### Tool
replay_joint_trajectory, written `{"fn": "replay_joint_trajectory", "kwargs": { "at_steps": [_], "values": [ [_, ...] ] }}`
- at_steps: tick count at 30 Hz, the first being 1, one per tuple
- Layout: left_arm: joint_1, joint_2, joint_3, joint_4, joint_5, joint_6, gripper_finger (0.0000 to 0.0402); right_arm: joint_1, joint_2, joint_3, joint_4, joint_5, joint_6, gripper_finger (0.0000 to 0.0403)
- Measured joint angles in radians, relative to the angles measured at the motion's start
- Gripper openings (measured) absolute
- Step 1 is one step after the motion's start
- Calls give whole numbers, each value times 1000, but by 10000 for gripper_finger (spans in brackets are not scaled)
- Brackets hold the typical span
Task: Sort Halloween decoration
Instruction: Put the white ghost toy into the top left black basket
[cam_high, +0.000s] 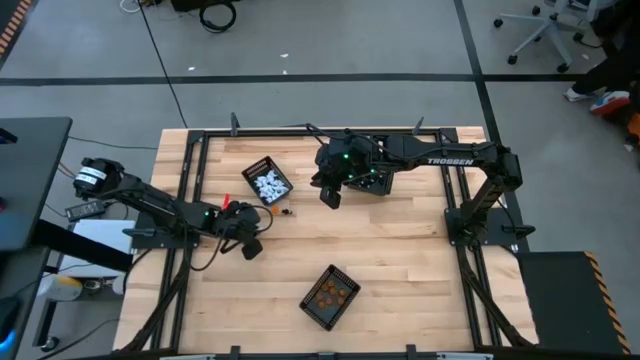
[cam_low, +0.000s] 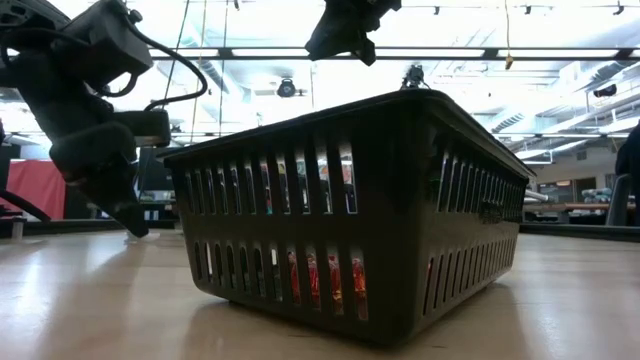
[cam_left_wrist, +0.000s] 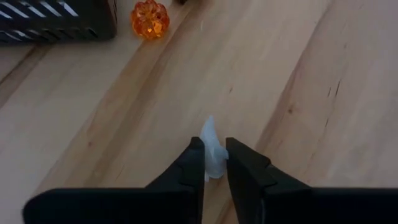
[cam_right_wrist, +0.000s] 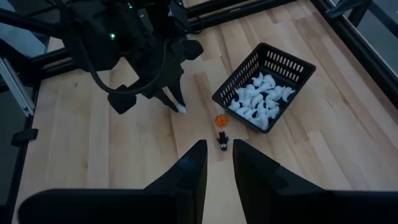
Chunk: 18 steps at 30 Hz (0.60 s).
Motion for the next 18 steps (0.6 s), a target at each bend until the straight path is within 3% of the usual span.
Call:
{"fn": "replay_joint_trajectory", "kwargs": {
  "at_steps": [18],
  "values": [
    [2, -1, -2, 49, 6, -20, 59, 0, 0, 0, 0, 0, -8, 83]
  ]
}}
